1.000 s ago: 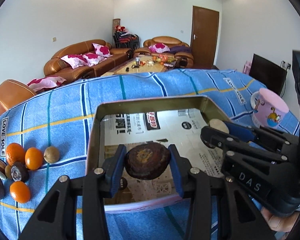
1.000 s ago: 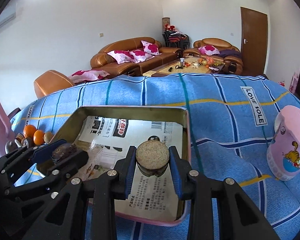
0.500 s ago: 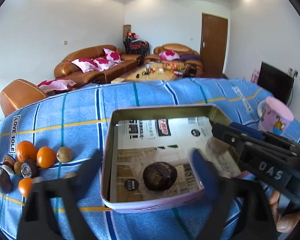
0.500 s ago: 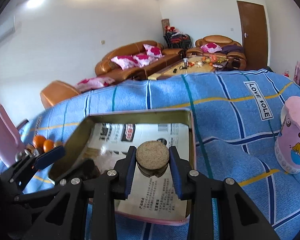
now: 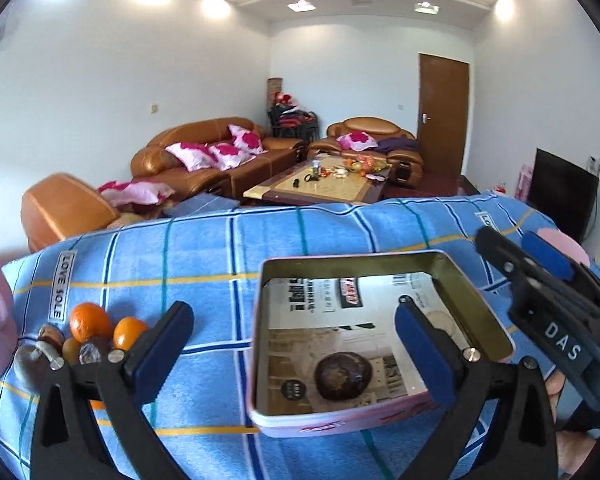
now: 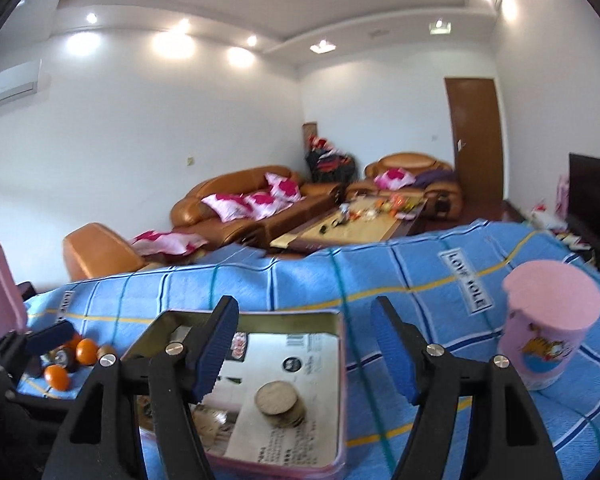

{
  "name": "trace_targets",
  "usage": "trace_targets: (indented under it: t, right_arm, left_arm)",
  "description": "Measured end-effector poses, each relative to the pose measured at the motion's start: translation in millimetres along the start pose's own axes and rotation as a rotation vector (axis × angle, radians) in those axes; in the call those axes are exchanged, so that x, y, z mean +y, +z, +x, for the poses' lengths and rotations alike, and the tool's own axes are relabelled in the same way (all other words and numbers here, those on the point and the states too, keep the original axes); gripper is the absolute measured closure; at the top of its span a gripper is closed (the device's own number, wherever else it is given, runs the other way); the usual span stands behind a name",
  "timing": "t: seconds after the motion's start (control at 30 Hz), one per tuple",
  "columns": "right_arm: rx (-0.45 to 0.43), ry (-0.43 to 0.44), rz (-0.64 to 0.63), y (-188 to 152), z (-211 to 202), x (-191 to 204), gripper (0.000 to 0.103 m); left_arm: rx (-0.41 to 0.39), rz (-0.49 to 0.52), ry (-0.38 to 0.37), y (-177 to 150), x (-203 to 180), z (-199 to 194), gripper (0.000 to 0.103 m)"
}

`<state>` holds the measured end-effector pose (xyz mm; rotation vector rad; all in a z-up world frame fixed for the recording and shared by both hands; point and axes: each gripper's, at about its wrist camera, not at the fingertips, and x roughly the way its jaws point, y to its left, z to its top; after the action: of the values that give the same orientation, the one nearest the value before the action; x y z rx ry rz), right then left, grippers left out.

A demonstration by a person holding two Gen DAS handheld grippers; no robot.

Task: Organize fruits
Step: 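Withdraw both open tools from the tin back toward the fruits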

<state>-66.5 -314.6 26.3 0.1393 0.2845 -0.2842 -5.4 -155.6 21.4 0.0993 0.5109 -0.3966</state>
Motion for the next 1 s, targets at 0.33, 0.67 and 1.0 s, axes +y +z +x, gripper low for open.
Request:
trace_targets:
  t: [0.33, 0.67, 1.0]
  right_arm:
    - [-0.016, 0.006, -0.022, -1, -4, 4, 0.033]
    - [-0.025, -0.075, -0.108, -6, -12, 27, 0.033]
    - [0.081, 0.029, -0.070, -19, -14, 73, 0.033]
  left_arm:
    - [-0.041, 0.063, 0.158, -11, 48, -22, 0.000]
    - [-0.035, 0.027, 0.263, -26, 124, -33, 0.000]
    - [-0.041, -0.048, 0.272, -36, 163, -40, 0.000]
